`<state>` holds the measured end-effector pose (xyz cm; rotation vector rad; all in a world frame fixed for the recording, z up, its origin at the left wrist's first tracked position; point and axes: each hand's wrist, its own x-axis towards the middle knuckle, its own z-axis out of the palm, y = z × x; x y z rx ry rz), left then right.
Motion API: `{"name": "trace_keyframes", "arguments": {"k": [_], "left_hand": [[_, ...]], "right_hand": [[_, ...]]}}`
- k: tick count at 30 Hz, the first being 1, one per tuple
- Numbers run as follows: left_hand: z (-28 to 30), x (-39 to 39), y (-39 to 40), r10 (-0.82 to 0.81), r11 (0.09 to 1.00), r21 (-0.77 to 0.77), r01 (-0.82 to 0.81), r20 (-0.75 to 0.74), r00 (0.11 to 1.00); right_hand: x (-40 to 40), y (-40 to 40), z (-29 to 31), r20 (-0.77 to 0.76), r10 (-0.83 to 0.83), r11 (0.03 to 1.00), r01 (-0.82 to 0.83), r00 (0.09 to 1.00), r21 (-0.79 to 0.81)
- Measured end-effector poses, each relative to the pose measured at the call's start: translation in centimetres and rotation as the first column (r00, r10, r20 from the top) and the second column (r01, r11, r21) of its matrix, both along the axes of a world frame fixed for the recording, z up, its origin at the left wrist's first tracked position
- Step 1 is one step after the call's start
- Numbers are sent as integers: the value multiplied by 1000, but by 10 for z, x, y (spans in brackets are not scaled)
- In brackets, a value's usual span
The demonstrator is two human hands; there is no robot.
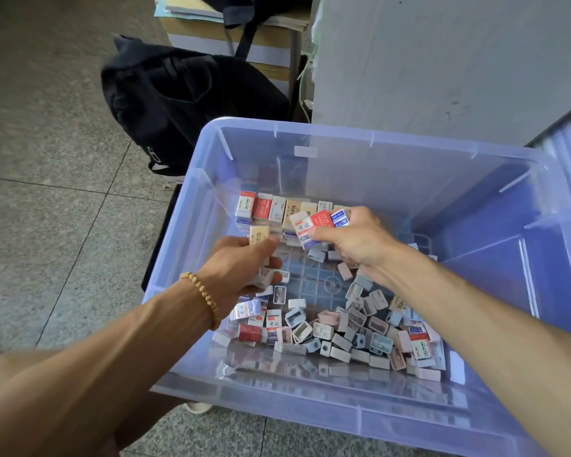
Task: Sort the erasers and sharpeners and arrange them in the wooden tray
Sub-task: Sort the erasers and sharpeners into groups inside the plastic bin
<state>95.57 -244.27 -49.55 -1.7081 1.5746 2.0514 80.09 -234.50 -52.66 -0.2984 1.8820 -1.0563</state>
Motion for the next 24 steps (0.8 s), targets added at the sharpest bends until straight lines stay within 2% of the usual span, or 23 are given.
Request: {"name": "trace_keyframes", "arguments": {"k": [4, 10, 13, 21, 24], "left_hand": [[8, 14, 5, -43, 999, 21, 42, 29, 999], [16, 22, 10, -31, 999, 17, 31, 0, 1000], [17, 20, 8, -13, 1000, 12, 13, -18, 1000], [20, 18, 6, 46, 998, 39, -43, -78, 996], [21, 18, 7, 48, 998, 40, -44, -91, 995]], "right_hand": [[12, -38, -15, -67, -134, 991, 135, 989, 8], [33, -81, -17, -98, -167, 984, 172, 981, 44], [32, -83, -11, -114, -162, 982, 171, 980, 78], [25, -69, -15, -133, -278, 952, 291, 951, 95], [25, -72, -15, -167, -238, 959, 258, 957, 113]]}}
